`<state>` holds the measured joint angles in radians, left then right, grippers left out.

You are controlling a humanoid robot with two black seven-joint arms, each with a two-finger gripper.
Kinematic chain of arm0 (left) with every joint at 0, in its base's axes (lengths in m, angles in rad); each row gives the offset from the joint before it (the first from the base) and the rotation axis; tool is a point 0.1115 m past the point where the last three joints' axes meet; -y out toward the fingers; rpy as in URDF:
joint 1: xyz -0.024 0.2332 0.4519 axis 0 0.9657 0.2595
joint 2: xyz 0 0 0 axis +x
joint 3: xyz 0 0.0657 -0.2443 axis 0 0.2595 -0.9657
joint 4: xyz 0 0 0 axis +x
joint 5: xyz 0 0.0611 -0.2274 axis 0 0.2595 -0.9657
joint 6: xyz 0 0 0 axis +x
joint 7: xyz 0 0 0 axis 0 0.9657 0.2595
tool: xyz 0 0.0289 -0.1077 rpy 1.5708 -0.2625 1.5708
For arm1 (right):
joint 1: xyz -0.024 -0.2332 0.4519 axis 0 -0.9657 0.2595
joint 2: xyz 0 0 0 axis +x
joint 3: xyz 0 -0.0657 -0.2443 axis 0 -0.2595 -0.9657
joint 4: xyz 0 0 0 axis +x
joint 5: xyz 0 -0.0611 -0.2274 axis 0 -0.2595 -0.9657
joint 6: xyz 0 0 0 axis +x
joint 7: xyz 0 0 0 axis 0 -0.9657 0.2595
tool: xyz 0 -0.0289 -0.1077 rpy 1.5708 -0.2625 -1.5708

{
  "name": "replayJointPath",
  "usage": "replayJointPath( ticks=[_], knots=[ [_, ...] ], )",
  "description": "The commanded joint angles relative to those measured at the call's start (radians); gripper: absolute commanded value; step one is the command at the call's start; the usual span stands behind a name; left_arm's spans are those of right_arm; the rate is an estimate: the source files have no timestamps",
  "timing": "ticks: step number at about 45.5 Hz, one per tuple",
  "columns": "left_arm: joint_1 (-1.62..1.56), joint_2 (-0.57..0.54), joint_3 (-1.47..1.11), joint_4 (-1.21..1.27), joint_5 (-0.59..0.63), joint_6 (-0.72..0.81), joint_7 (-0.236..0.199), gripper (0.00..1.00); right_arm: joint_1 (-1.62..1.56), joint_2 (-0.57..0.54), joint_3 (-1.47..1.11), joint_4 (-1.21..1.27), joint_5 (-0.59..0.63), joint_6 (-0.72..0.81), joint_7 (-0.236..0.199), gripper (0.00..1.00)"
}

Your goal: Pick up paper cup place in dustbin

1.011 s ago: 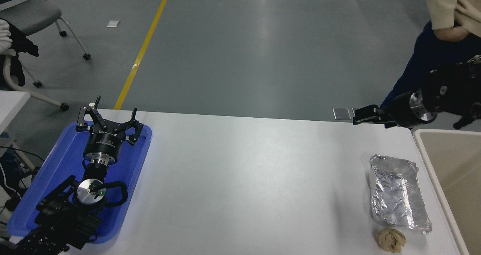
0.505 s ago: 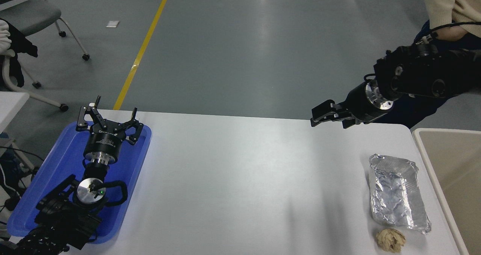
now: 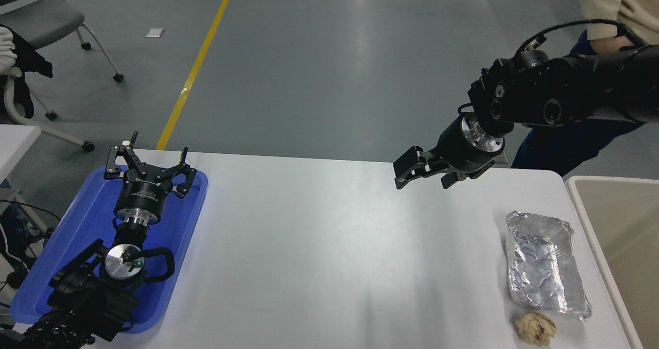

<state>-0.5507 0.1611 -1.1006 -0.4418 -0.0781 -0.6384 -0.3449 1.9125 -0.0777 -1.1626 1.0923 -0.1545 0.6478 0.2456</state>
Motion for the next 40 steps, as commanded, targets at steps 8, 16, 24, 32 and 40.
replayJointPath(
  ticks=[8, 16, 24, 32, 40],
  knots=[
    [0.000, 0.000, 0.001, -0.002, 0.000, -0.001, 0.001, 1.00, 0.083, 0.065, -0.173, 0.072, 0.095, 0.047, 0.000, 1.00],
    [0.002, 0.000, 0.001, -0.002, 0.000, -0.001, 0.000, 1.00, 0.169, 0.062, -0.227, 0.188, 0.101, 0.072, 0.001, 1.00],
    [0.002, 0.000, -0.001, 0.000, 0.000, -0.001, 0.000, 1.00, 0.223, 0.062, -0.250, 0.258, 0.121, 0.096, 0.003, 1.00],
    [0.002, 0.000, -0.001, 0.000, 0.000, -0.001, 0.000, 1.00, 0.249, 0.064, -0.253, 0.268, 0.168, 0.122, 0.004, 1.00],
    [0.002, 0.000, -0.001, 0.000, 0.000, 0.000, 0.001, 1.00, 0.258, 0.064, -0.279, 0.274, 0.173, 0.130, 0.011, 1.00]
  ],
)
